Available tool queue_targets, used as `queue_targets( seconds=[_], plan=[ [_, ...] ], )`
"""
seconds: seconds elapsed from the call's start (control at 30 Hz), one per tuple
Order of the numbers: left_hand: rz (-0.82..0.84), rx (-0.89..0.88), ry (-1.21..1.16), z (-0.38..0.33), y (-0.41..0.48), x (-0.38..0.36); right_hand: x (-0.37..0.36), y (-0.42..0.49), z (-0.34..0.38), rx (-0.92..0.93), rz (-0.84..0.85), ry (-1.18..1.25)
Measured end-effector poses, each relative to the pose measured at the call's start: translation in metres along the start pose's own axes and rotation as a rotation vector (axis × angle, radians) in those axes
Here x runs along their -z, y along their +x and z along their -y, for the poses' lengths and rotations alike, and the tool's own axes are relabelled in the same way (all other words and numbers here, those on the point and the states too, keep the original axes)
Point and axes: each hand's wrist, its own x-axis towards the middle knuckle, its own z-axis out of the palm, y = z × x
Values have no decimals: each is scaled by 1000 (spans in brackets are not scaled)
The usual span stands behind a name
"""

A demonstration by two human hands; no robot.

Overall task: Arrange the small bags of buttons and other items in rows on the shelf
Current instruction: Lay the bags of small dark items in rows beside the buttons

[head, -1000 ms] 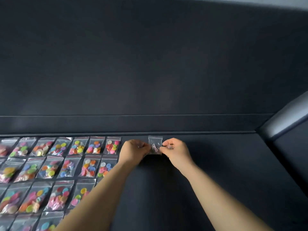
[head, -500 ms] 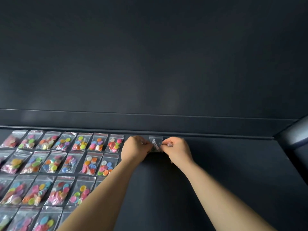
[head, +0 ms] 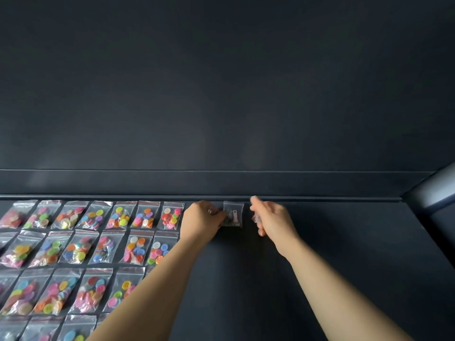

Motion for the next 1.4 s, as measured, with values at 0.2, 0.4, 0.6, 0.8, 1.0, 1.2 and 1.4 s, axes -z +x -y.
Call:
queue_targets(
  seconds=[0.2,0.4,0.6,0.8,1.0,1.2,1.4],
  plan=[
    [247,16,-514,-22,-41,18,26,-32,12,-32,168,554],
    [379,2,-591,-36,-51,14,31,-50,8,74,155,340],
    [359,6,-638,-33,-49,12,35,-49,1,96,108,267],
    [143,-101,-357,-17,-34,8,33,-31,-10,203,9,137],
    [111,-221,97,6,-17,5,26,1,-27,353,-100,-303],
    [106,-255,264,4,-15,-3,32,3,-37,648,-149,-735],
    [58,-241,280,5,-15,-8,28,14,-46,712,-60,-761]
  ],
)
